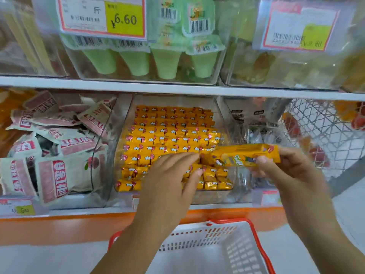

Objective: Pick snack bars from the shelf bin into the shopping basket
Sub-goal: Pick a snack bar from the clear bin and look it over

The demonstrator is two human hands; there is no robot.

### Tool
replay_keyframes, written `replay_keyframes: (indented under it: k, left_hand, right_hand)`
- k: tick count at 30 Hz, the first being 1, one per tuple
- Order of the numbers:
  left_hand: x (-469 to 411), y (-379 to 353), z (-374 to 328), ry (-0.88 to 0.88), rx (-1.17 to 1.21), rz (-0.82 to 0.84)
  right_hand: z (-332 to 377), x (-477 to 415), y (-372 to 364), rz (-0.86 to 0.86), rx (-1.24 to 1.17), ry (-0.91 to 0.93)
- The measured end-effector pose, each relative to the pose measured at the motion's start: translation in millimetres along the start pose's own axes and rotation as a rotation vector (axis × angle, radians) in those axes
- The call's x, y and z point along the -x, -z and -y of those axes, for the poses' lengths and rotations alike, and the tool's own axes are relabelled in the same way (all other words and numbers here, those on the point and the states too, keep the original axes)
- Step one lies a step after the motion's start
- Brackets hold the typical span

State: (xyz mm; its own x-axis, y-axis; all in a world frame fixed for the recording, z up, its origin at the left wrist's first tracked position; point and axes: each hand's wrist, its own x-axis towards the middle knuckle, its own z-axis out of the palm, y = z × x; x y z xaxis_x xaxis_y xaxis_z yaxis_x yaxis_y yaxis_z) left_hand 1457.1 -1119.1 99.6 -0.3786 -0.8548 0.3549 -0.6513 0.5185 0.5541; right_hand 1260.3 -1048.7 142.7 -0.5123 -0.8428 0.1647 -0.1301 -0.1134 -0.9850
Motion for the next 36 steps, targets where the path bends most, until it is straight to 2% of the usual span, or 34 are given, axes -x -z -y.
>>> replay_keyframes:
  k: [4,7,11,14,16,19,22,25,29,31,33,36]
  left_hand:
    - [-29.5,-18.1,1.4,-0.093,-0.225,0.277]
    - [-35.8,-26.2,7.1,-0.145,-0.328,0.363]
    - [-29.9,-26.7,16.9,-0.165,-0.403,0.355]
    - [-28.2,-26.5,16.6,-0.160,-0.376,0.358]
    - [-30.5,-24.8,16.1,-0.162,-0.335,0.366]
    - [-37.1,-19.4,17.5,-0.171,-0.377,0.387]
    - [-39.3,-18.1,21.8,-0.183,-0.383,0.423]
    - [-38.8,-19.1,26.8,-0.197,-0.374,0.431]
    - [-39.5,-19.8,28.8,-0.191,-0.359,0.453]
    - [-39.6,-20.3,29.8,-0.189,-0.359,0.460]
    - [-39.6,-20.3,30.3,-0.185,-0.361,0.465]
    - [-39.5,-19.8,29.1,-0.175,-0.359,0.476]
  right_hand:
    - [19.6,-56.1,-1.0,0.162,0.597,0.227]
    - [27.6,-86.0,-12.8,0.352,0.917,0.271]
    - [16.2,-111.1,-30.8,0.594,1.116,0.221]
    - [5.8,-120.1,-39.8,0.756,1.266,0.203]
    - [5.8,-124.3,-43.3,0.769,1.327,0.242]
    - [0.4,-128.0,-47.3,0.685,1.410,0.391]
    - [-11.0,-127.5,-56.3,0.754,1.615,0.534]
    - [-5.6,-134.5,-60.6,0.827,1.636,0.480]
    - [-6.2,-133.1,-66.8,0.814,1.468,0.456]
    - [-14.9,-126.8,-74.7,0.826,1.500,0.537]
    - [-21.1,-124.1,-78.2,0.771,1.511,0.589]
    - [-25.1,-121.3,-69.9,0.667,1.317,0.601]
